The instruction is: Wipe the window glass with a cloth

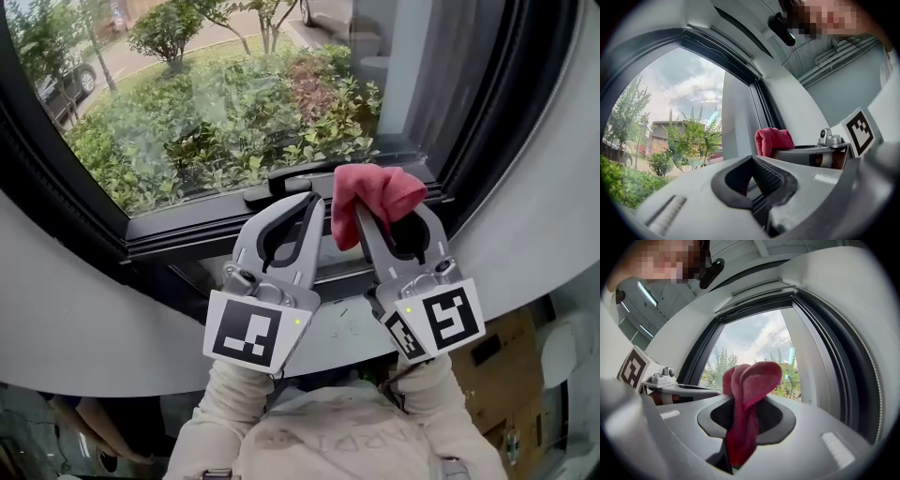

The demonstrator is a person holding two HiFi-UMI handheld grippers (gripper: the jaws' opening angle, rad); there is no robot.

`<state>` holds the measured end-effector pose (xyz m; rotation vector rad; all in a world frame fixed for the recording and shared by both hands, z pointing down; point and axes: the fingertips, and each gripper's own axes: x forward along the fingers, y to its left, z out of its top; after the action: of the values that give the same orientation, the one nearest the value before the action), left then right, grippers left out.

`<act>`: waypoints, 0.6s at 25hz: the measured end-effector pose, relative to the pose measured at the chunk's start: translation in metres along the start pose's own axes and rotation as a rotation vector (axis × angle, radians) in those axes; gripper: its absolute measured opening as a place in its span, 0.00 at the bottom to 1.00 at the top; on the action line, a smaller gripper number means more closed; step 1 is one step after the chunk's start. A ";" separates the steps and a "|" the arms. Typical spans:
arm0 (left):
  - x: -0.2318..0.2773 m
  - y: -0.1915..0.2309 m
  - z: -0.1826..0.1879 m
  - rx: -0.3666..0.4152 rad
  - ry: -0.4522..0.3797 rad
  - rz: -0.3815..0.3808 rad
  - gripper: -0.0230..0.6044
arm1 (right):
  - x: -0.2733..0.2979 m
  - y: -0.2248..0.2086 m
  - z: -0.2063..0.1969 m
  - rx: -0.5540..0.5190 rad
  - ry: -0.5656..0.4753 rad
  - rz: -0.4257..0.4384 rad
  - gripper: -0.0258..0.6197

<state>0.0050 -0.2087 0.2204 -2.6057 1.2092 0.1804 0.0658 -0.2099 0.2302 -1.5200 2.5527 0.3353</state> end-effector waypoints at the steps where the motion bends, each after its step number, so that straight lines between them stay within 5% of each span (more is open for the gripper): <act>1: -0.002 0.000 0.000 -0.003 0.000 0.003 0.04 | 0.000 0.003 0.001 0.002 -0.001 0.005 0.23; 15: -0.018 -0.001 0.010 -0.010 -0.009 0.025 0.04 | -0.003 0.021 0.004 0.016 -0.003 0.054 0.23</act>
<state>-0.0054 -0.1923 0.2153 -2.5960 1.2414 0.2032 0.0486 -0.1963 0.2296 -1.4455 2.5914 0.3225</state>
